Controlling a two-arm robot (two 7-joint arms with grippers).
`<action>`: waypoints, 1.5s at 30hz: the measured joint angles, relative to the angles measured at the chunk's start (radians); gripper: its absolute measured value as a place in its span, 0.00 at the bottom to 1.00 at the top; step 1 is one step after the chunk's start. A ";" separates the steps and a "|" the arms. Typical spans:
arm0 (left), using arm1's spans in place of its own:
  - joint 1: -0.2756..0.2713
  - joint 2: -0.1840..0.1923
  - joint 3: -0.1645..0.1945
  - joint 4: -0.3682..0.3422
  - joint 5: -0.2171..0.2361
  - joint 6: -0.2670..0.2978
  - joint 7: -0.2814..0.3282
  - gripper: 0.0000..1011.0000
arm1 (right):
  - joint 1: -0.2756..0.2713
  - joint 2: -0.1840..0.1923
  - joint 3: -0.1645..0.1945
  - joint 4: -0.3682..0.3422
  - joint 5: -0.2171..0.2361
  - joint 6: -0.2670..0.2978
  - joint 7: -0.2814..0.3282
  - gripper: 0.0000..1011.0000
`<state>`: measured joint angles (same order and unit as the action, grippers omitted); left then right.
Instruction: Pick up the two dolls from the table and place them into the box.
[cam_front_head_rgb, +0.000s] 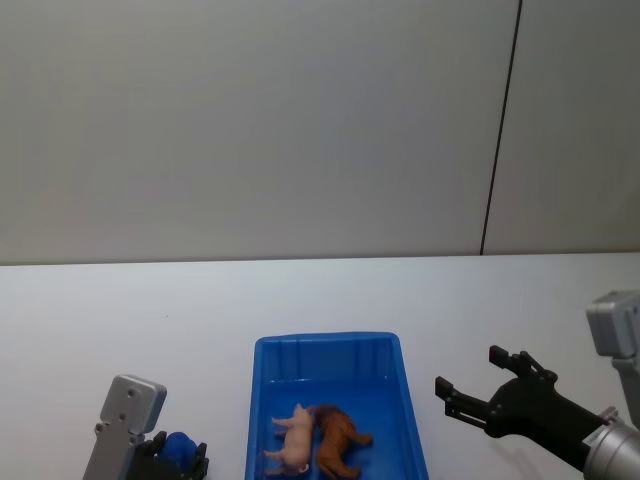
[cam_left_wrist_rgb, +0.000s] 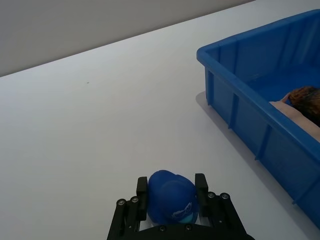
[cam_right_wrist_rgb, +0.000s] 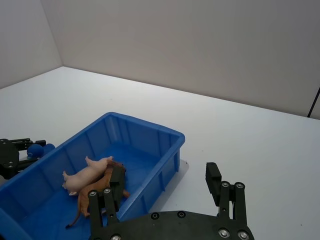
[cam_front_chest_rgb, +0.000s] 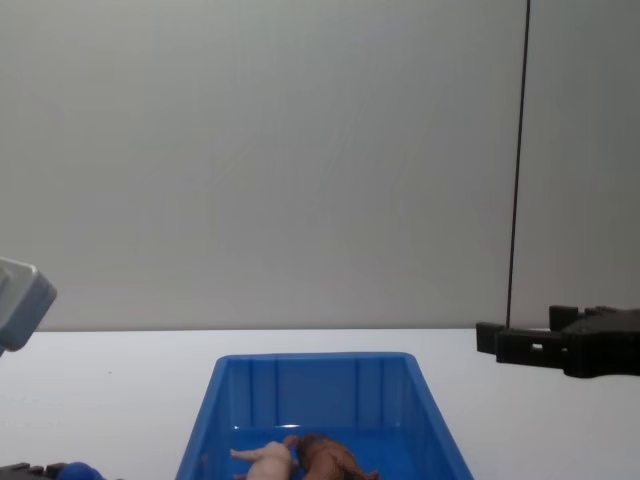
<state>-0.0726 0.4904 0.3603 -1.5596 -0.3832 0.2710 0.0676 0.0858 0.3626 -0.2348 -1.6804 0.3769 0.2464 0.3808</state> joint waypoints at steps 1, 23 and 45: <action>-0.003 -0.001 -0.001 0.002 0.002 0.005 -0.003 0.56 | 0.000 0.000 0.000 0.000 0.000 0.000 0.000 0.99; -0.061 -0.022 -0.021 -0.046 0.079 -0.014 -0.046 0.40 | 0.000 0.000 0.000 0.000 0.000 0.000 0.000 0.99; -0.198 -0.164 0.040 0.015 0.189 -0.134 -0.234 0.72 | 0.000 0.000 0.000 0.000 0.000 0.000 0.000 0.99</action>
<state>-0.2711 0.3263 0.4003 -1.5444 -0.1947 0.1367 -0.1660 0.0858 0.3625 -0.2348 -1.6804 0.3769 0.2464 0.3808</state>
